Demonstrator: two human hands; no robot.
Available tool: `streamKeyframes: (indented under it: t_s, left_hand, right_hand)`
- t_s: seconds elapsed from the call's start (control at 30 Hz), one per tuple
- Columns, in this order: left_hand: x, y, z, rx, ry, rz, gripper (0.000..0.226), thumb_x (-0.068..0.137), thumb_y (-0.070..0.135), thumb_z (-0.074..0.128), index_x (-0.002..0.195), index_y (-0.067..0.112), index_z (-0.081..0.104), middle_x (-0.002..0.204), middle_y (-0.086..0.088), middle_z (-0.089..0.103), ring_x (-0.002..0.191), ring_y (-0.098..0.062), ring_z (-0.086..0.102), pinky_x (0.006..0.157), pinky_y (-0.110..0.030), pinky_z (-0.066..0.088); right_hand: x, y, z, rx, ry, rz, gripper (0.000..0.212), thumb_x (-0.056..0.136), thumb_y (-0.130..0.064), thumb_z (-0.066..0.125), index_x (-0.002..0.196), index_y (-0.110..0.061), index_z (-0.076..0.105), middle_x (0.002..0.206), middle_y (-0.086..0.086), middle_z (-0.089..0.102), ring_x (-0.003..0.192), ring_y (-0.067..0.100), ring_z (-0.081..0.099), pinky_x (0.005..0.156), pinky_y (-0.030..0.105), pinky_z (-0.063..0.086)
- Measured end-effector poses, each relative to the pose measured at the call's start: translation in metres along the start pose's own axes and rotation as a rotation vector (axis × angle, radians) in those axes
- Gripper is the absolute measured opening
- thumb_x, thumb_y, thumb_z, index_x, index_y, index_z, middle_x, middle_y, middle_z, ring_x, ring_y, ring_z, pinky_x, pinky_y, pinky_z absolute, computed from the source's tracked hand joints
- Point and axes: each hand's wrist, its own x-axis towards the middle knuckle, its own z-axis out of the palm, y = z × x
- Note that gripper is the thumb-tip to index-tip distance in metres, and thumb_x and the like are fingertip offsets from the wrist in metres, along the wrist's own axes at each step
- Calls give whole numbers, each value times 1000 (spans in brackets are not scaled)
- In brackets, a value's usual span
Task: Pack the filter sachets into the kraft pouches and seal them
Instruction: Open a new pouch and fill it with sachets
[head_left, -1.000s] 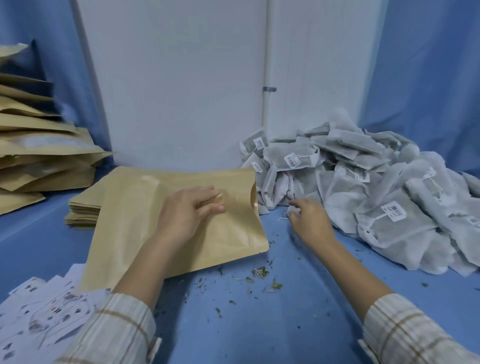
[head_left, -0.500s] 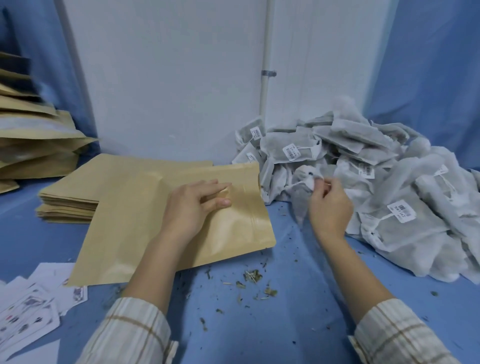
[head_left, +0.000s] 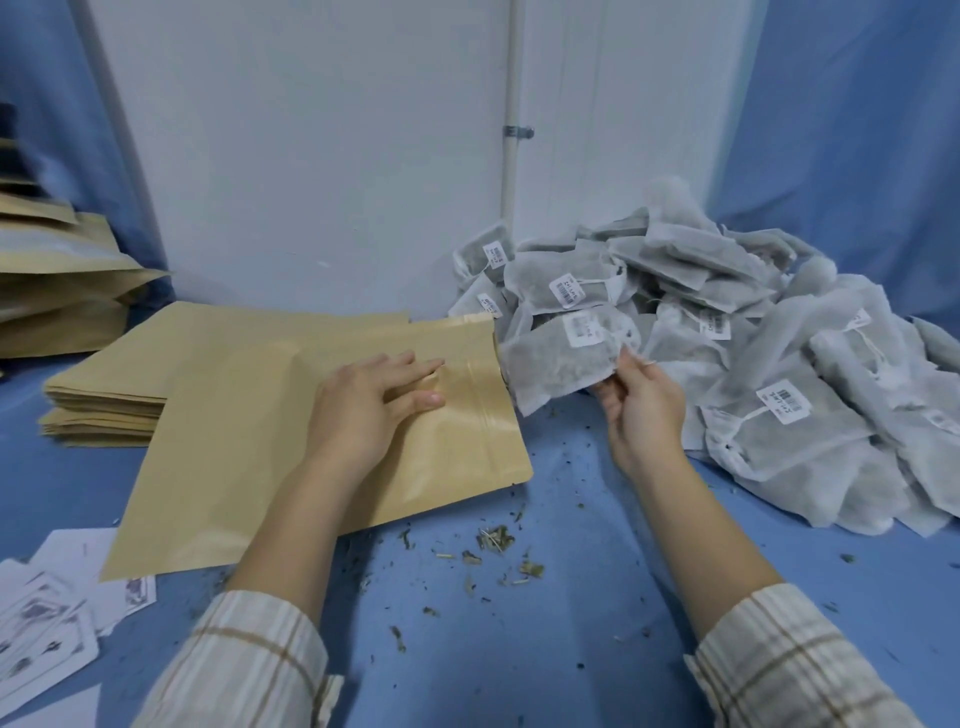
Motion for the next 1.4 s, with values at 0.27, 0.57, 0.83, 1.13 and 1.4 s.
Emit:
streamKeyframes:
  t_s: [0.27, 0.57, 0.83, 1.13, 1.4]
  left_hand:
    - [-2, 18, 1, -173, 68, 72, 37, 75, 29, 75, 93, 57, 60, 126, 13, 60, 125, -3, 46, 98, -4, 24]
    - [-5, 29, 17, -107, -45, 165, 37, 78, 31, 72, 101, 57, 59, 126, 13, 61, 126, -5, 46, 99, -1, 22]
    - [-5, 26, 19, 73, -9, 176, 35, 83, 39, 64, 118, 43, 61, 135, 10, 54, 132, -15, 41, 112, -43, 23]
    - [-2, 23, 16, -41, 41, 163, 39, 81, 32, 69, 113, 49, 55, 132, 9, 57, 131, -12, 43, 113, -38, 23]
    - [-1, 25, 7, -186, 116, 128, 41, 76, 30, 74, 88, 65, 57, 109, 37, 54, 111, 14, 46, 91, 4, 24]
  right_hand:
    - [-18, 17, 24, -539, -223, 108, 17, 90, -8, 57, 107, -7, 56, 85, 5, 62, 59, 4, 61, 55, 18, 47]
    - [-15, -3, 26, -1228, -500, -11, 18, 90, -9, 51, 77, -6, 63, 69, 2, 54, 69, 11, 47, 59, 15, 39]
    - [20, -14, -39, -2180, 110, -211, 50, 85, -16, 57, 132, -16, 39, 132, 19, 35, 114, 35, 37, 94, 38, 33]
    - [15, -27, -5, -1287, 41, -443, 21, 91, -30, 56, 75, -17, 52, 67, -1, 49, 71, 16, 45, 52, 19, 28]
    - [-2, -32, 17, -474, -151, 0, 13, 84, -3, 64, 91, -9, 55, 73, 5, 61, 41, 3, 54, 38, 16, 42]
